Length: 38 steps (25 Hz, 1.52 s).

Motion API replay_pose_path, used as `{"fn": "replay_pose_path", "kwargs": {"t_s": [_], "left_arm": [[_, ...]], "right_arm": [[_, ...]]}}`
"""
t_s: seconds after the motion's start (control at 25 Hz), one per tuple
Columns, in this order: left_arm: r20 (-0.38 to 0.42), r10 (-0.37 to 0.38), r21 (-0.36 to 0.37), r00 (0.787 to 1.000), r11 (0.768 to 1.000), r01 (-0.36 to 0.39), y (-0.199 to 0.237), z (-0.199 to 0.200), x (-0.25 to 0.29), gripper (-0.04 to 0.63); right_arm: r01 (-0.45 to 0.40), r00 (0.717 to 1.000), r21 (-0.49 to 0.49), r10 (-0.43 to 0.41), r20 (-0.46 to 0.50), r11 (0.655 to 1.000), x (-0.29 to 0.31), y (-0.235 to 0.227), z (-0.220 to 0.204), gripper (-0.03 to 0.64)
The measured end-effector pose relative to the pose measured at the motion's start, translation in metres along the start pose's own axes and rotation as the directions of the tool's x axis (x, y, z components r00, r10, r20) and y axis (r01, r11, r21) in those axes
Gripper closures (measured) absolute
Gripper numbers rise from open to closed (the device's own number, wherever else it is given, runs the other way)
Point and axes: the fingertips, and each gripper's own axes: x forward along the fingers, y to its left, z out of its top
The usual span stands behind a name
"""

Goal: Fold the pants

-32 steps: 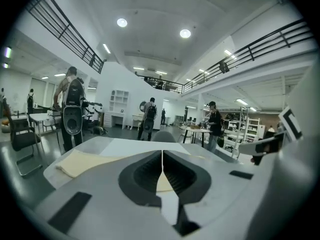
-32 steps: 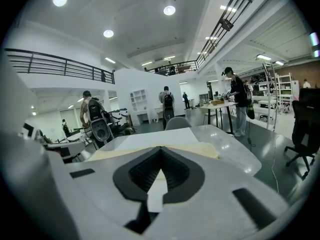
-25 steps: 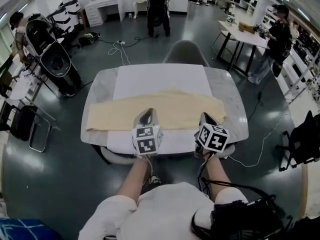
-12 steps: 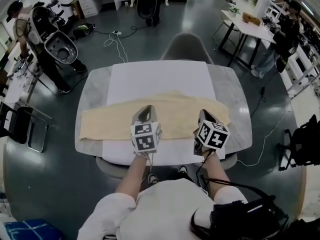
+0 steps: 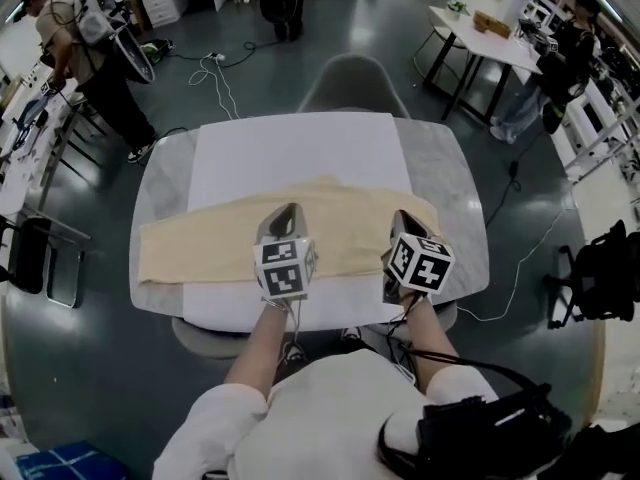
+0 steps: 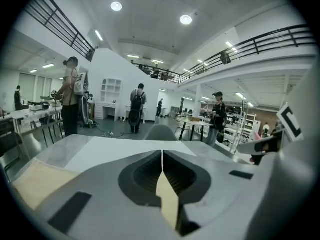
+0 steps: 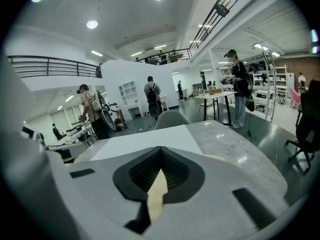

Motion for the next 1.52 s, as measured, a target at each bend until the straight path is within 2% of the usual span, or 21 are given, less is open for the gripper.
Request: {"fn": "replay_pose_path", "kwargs": {"t_s": [0.24,0.36,0.56,0.72,0.96,1.16,1.4,1.52], "left_arm": [[-0.036,-0.102,0.010,0.994,0.995,0.103,-0.039,-0.012,0.021,0.583],[-0.053,-0.178,0.033,0.983,0.983,0.180,-0.079,-0.018,0.032,0.583],[-0.120,-0.325,0.097,0.938,0.937,0.336,-0.163,-0.039,0.044,0.583],[-0.178,-0.391,0.142,0.903,0.898,0.417,-0.226,-0.062,0.052,0.583],[-0.289,-0.425,0.189,0.858,0.853,0.486,-0.294,-0.107,0.068,0.583],[-0.368,-0.413,0.204,0.833,0.838,0.505,-0.339,-0.148,0.087,0.583],[-0.440,-0.390,0.215,0.809,0.829,0.516,-0.351,-0.187,0.106,0.582],[-0.453,-0.402,0.238,0.796,0.806,0.542,-0.357,-0.195,0.122,0.581]], "right_arm": [[0.126,0.992,0.051,-0.127,0.014,0.991,-0.029,-0.053,-0.012,0.624],[0.195,0.980,0.096,-0.197,0.018,0.976,-0.050,-0.089,-0.021,0.624],[0.317,0.946,0.185,-0.324,0.007,0.930,-0.093,-0.153,-0.042,0.624],[0.368,0.927,0.231,-0.376,-0.010,0.901,-0.113,-0.204,-0.060,0.624],[0.380,0.923,0.270,-0.382,-0.050,0.884,-0.114,-0.256,-0.086,0.624],[0.363,0.932,0.267,-0.350,-0.095,0.893,-0.101,-0.299,-0.105,0.624],[0.335,0.940,0.250,-0.302,-0.159,0.909,-0.074,-0.319,-0.127,0.624],[0.329,0.941,0.254,-0.291,-0.175,0.910,-0.060,-0.326,-0.131,0.624]]}}
